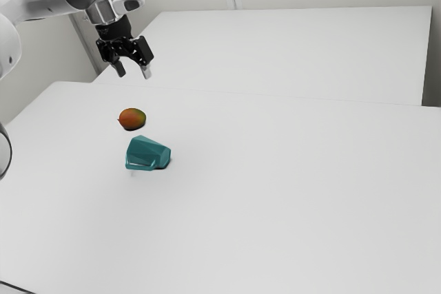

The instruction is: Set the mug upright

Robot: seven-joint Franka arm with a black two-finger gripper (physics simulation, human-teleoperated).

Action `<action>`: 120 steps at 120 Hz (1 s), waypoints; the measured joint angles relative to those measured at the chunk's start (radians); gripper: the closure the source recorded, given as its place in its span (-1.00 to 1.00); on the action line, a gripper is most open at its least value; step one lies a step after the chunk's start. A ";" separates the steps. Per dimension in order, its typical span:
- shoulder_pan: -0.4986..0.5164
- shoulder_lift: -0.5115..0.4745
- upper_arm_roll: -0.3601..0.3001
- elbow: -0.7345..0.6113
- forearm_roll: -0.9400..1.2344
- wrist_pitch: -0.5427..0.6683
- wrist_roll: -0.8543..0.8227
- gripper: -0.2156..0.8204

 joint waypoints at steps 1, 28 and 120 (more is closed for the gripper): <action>0.000 0.000 0.000 0.000 0.000 0.000 0.000 -0.58; 0.002 0.000 0.000 -0.002 0.000 -0.002 -0.009 -0.58; 0.281 0.350 0.213 -0.040 -0.708 -0.012 0.369 -0.58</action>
